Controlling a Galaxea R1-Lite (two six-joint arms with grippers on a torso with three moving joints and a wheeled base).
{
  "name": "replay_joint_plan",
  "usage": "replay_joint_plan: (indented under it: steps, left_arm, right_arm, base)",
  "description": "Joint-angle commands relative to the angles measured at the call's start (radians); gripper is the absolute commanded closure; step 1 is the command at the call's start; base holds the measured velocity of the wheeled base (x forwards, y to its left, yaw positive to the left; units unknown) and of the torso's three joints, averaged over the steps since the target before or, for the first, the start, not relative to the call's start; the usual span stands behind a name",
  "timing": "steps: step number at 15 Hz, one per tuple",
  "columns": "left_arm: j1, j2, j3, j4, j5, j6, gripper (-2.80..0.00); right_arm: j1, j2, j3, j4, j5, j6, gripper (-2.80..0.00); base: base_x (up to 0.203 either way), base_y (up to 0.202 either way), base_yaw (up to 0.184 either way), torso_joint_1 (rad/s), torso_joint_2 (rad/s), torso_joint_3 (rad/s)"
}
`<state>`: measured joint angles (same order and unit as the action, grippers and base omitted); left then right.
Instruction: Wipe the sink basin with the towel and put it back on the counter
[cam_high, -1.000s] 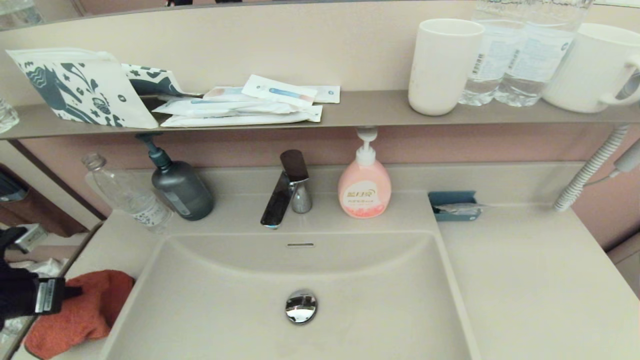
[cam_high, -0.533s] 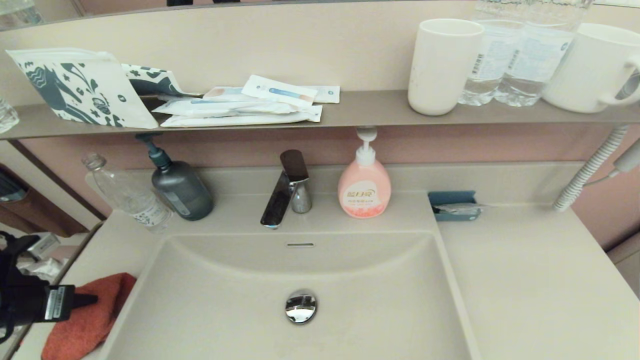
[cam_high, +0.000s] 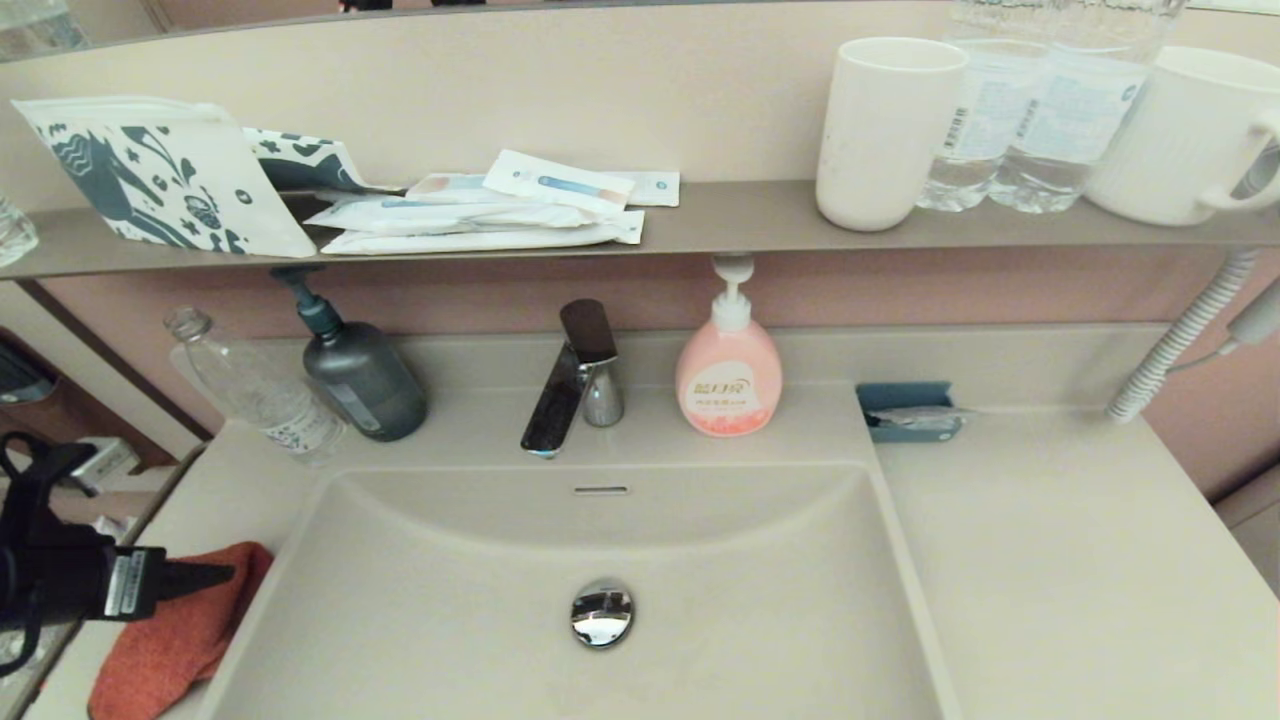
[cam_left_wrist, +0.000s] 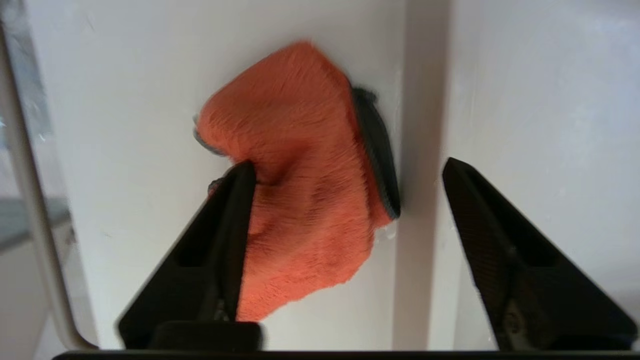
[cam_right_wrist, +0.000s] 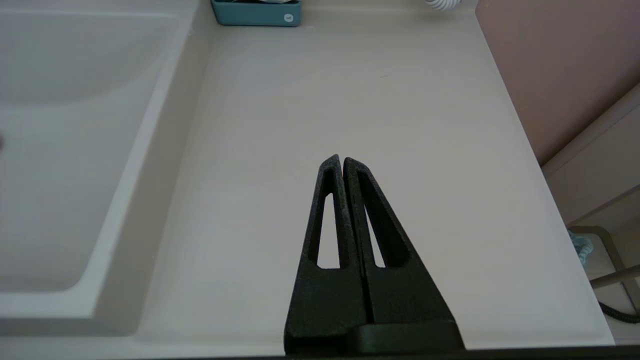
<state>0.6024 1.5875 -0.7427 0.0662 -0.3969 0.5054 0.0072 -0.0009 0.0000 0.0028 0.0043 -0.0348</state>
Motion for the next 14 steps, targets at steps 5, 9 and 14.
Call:
replay_joint_plan:
  steps: [5, 9, 14]
  left_arm:
    - [-0.003, -0.022, -0.021, 0.008, 0.025, 0.004, -2.80]
    - [-0.003, -0.060, -0.007, 0.012, 0.031, 0.003, 0.00]
    - [-0.020, -0.099, 0.001, 0.072, 0.006, -0.021, 0.00]
  right_arm:
    - [0.000, 0.001, 0.000, 0.000, 0.000, 0.000, 0.00]
    - [0.000, 0.001, 0.000, 0.000, 0.001, 0.000, 0.00]
    - [0.000, 0.001, 0.000, 0.000, 0.001, 0.000, 0.00]
  base:
    - [0.000, 0.000, 0.000, 0.000, 0.00, 0.000]
    - [0.000, 0.000, 0.000, 0.000, 0.00, 0.000]
    - [0.000, 0.000, 0.000, 0.000, 0.00, 0.000]
